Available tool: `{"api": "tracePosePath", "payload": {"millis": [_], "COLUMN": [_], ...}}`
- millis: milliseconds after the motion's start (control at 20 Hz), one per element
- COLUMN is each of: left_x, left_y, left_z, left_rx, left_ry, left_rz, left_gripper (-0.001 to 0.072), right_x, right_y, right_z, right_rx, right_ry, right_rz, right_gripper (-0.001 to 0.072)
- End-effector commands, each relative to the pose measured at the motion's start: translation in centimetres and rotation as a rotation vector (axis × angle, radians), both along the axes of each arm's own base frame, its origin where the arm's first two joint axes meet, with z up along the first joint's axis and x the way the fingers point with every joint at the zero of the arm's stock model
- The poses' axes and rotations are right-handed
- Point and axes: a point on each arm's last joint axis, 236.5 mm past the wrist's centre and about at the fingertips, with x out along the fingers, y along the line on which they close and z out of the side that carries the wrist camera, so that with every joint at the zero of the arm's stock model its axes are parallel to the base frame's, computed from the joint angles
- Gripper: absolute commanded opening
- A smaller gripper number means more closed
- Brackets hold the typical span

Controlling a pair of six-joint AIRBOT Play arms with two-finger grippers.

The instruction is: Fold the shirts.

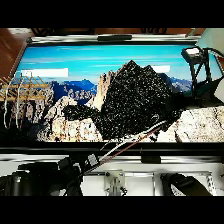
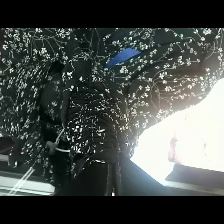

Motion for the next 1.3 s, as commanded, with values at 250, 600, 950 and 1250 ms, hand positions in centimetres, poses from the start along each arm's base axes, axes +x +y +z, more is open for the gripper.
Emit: {"api": "tracePosePath", "payload": {"millis": [250, 600, 950, 1250], "left_x": [4.4, 7.6, 10.9, 11.1], "left_y": [1.0, -1.3, -0.4, 0.6], "left_z": [0.2, -0.5, -1.4, 0.7], "left_rx": [0.026, 0.020, 0.069, 0.068], "left_ry": [-0.150, -0.178, -0.135, -0.117], "left_rz": [0.097, -0.026, 0.182, 0.243], "left_gripper": [0.0046, 0.0046, 0.0046, 0.0046], "right_x": [0.0, 1.7, 0.3, -1.0], "right_y": [0.0, 4.3, 5.6, 7.0], "right_z": [0.1, 2.9, 5.7, 5.5], "right_rx": [0.001, 0.166, 0.232, 0.289], "right_ry": [-0.003, -0.159, -0.170, -0.120], "right_rz": [0.000, 0.115, 0.156, 0.184], "right_gripper": [0.0064, 0.0064, 0.0064, 0.0064]}}
